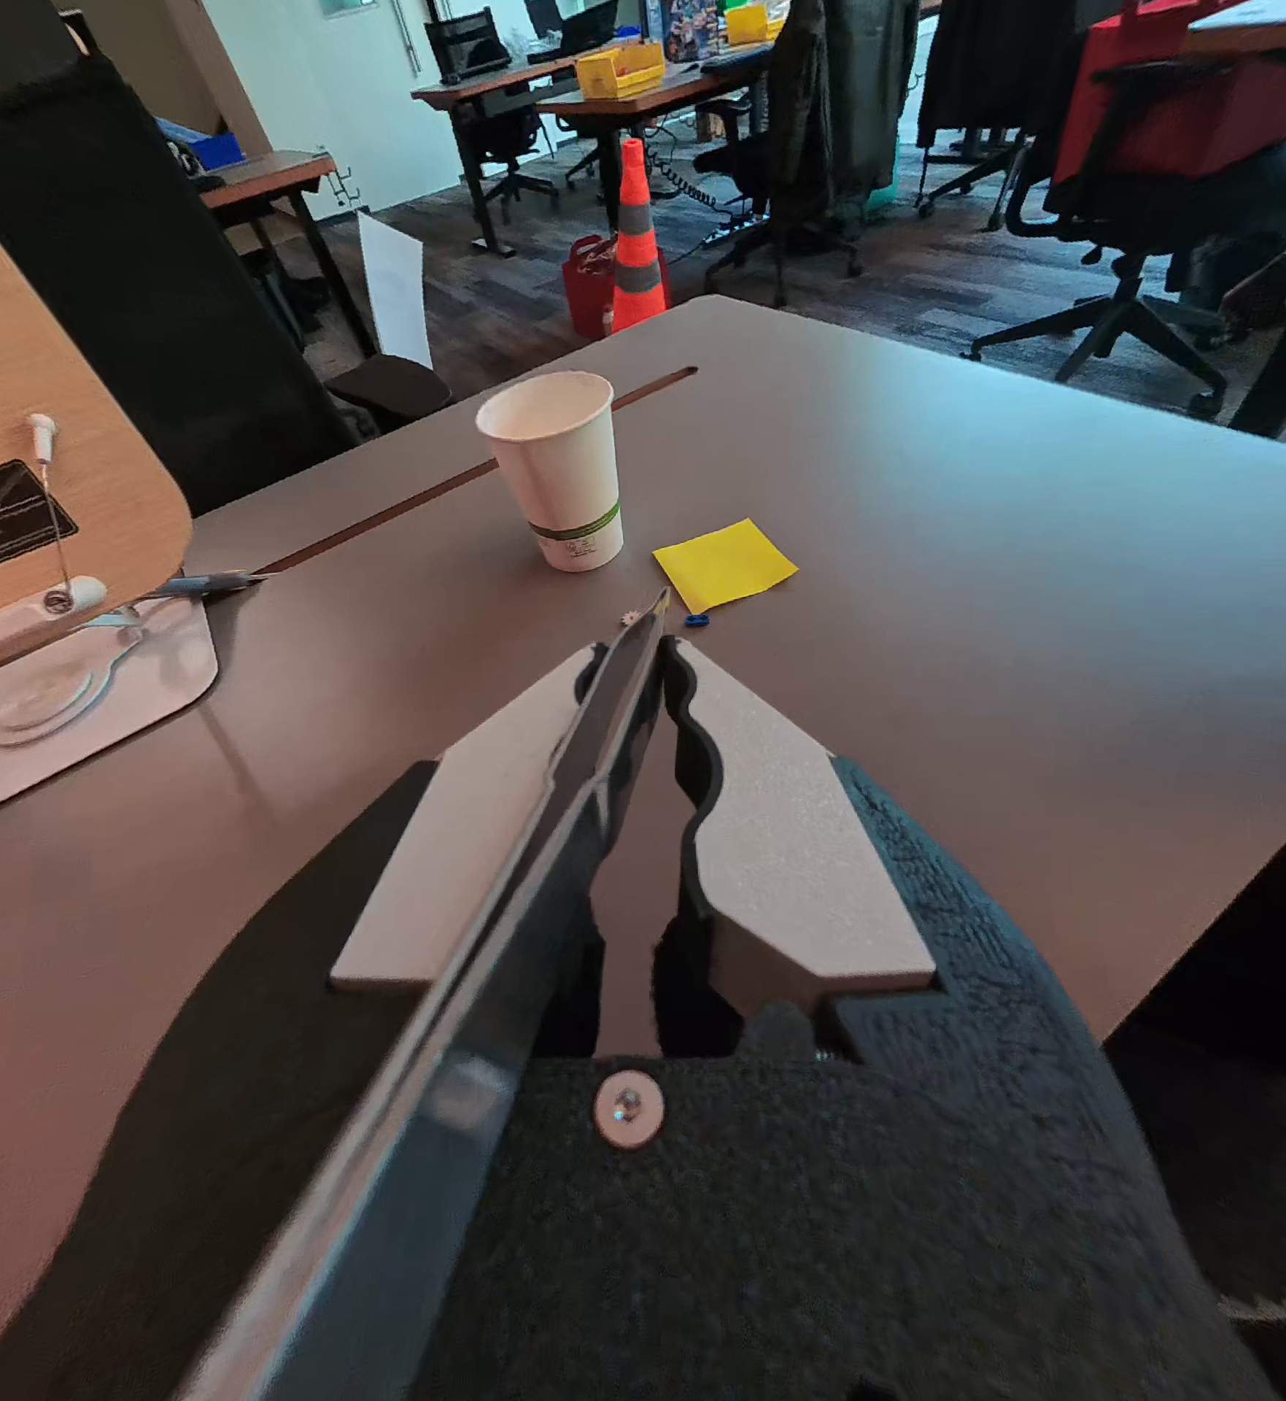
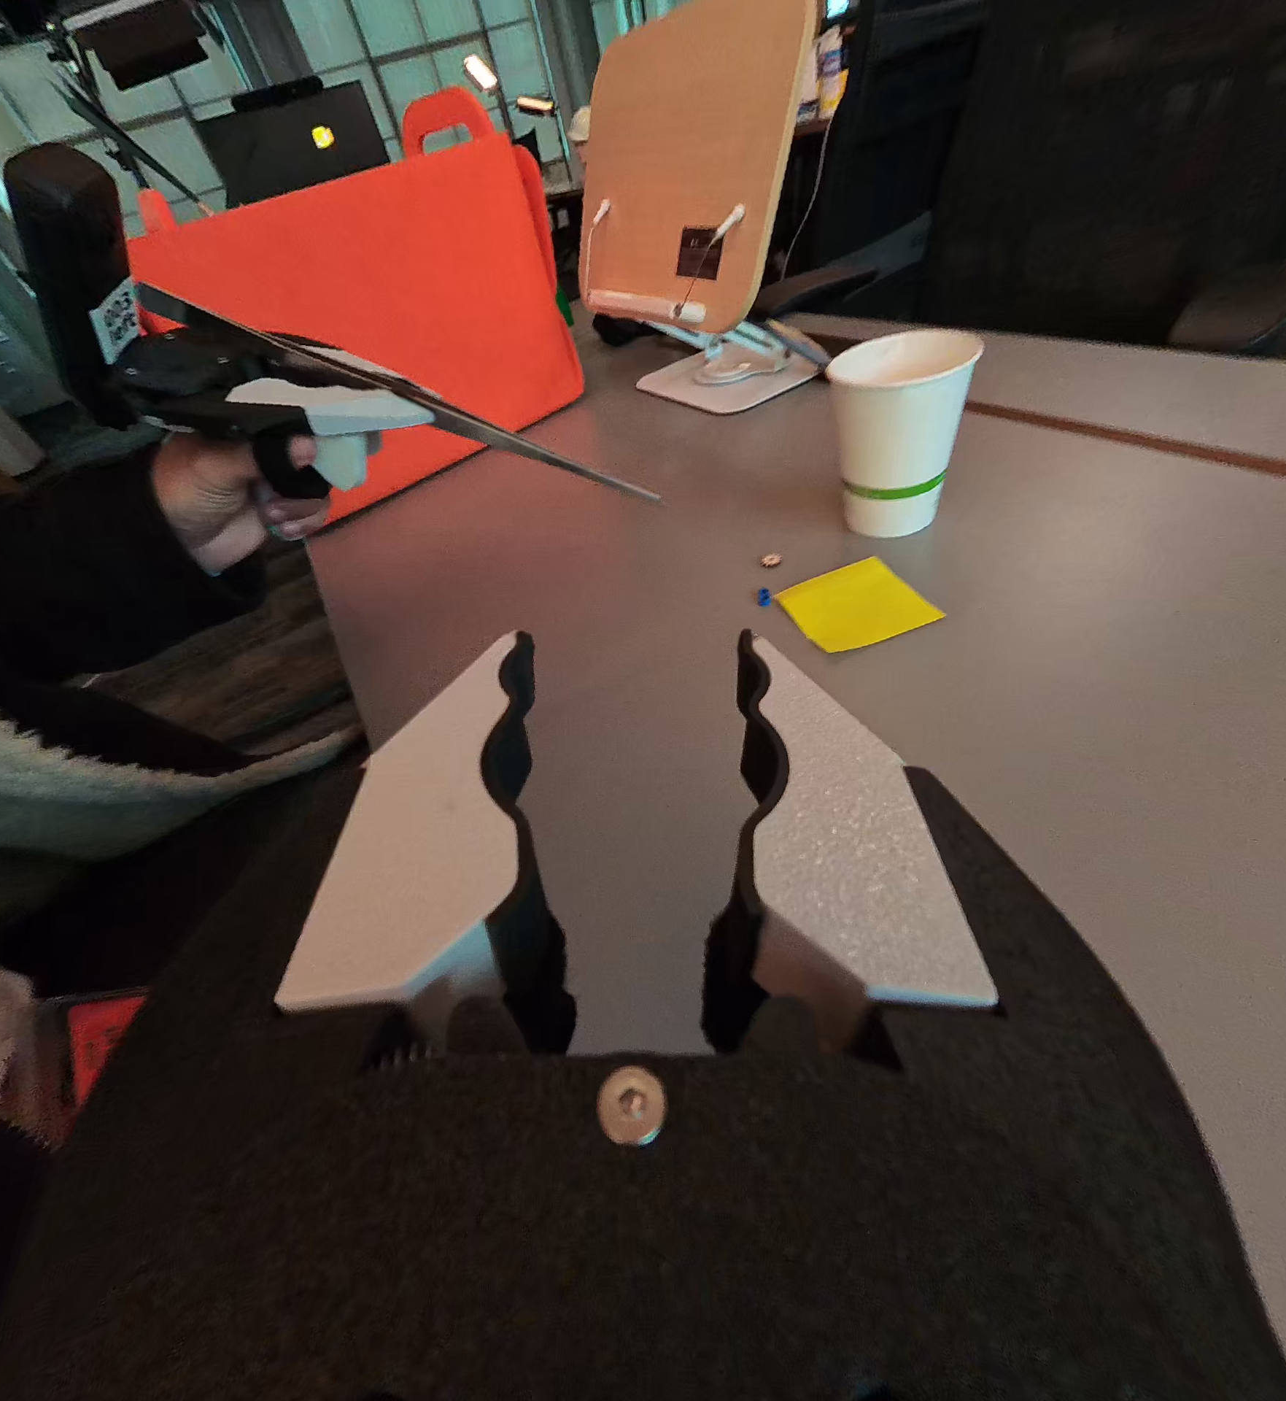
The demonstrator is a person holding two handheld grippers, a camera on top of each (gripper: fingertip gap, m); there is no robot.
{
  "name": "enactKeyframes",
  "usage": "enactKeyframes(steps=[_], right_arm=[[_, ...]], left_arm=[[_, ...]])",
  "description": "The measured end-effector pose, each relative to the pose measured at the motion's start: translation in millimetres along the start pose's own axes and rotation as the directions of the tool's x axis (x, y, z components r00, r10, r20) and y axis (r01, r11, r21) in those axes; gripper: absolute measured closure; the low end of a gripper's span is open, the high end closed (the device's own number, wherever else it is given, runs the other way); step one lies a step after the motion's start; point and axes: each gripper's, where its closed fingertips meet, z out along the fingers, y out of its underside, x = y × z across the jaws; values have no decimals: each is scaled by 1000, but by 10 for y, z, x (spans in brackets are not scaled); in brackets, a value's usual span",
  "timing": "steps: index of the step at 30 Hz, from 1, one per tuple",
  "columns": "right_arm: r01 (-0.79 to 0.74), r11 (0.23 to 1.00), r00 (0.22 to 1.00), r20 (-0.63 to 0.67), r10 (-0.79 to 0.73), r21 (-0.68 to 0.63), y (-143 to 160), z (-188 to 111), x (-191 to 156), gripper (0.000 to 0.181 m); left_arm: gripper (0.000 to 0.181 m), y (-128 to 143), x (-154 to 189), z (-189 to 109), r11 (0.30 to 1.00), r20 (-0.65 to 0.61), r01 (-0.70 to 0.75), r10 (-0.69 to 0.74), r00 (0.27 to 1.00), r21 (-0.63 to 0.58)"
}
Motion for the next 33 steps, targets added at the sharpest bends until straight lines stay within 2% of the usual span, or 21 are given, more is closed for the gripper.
enactKeyframes(steps=[5, 11, 17, 22, 26, 33], right_arm=[[80, 995, 995, -72, -76, 59, -87, -47, 127, 125], [82, 997, 994, -75, -80, 16, 1, 28, 134, 125], [74, 997, 996, -55, -73, 7, 26, 72, 101, 125], [59, 998, 997, -54, -59, 8, 31, 64, 116, 125], [44, 999, 998, -49, -44, 7, 41, 61, 121, 125], [35, 999, 998, -45, -34, 12, 34, 57, 116, 125]], left_arm=[[166, -64, 43, -142, 1000, 27, 21, -22, 999, 22], [164, -43, 153, -281, 995, 40, 86, -88, 995, 43], [166, 64, 248, -153, 997, 0, 79, -79, 997, 20], [166, 11, 280, -139, 994, -16, 91, -90, 996, 60], [167, 28, 313, -129, 992, -46, 117, -114, 992, 56], [169, 56, 335, -116, 996, -46, 81, -79, 996, 42]])
